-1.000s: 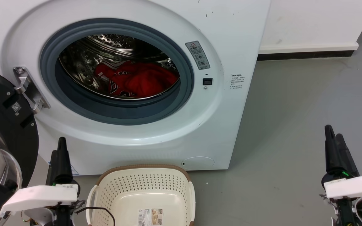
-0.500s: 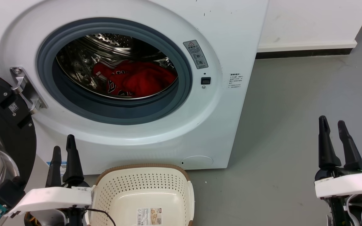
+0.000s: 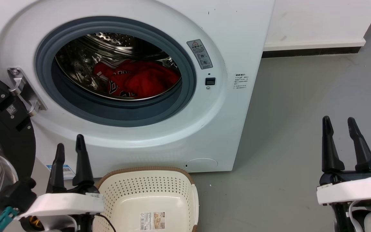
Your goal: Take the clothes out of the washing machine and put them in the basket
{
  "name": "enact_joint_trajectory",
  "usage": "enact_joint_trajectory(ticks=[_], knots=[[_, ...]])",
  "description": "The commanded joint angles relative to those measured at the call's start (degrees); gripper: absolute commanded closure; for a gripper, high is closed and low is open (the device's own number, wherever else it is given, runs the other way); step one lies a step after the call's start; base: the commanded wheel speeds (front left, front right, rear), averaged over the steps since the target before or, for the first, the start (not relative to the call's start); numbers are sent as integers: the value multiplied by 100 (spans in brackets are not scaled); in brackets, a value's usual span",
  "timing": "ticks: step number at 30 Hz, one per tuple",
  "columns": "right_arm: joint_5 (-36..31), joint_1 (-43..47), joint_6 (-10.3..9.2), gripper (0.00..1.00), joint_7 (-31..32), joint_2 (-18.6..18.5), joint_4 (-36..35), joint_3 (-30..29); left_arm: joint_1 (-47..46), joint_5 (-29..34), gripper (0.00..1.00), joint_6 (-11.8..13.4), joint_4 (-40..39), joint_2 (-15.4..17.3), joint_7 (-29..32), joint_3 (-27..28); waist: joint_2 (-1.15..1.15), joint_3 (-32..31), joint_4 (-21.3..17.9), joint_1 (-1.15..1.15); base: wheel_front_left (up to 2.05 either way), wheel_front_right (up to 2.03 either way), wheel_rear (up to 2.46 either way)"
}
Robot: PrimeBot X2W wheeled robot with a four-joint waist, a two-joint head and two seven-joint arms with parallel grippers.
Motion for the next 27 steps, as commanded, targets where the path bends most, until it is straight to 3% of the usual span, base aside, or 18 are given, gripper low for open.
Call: enact_joint_trajectory(ticks=[1, 12, 27], knots=[[-262, 16, 0, 0, -74, -23, -106, -6, -30, 348, 0, 0, -159, 13, -65, -84, 0, 2, -4, 0, 0, 0, 0], [-1120, 92, 0, 0, -226, -23, -45, 4, 106, 1621, 0, 220, -217, 20, -223, -513, 0, -7, -59, 0, 0, 0, 0], [-1881, 199, 0, 0, -407, -21, 81, 82, 243, 2314, 0, 184, 14, 117, -398, -797, 0, -19, -106, 0, 0, 0, 0]])
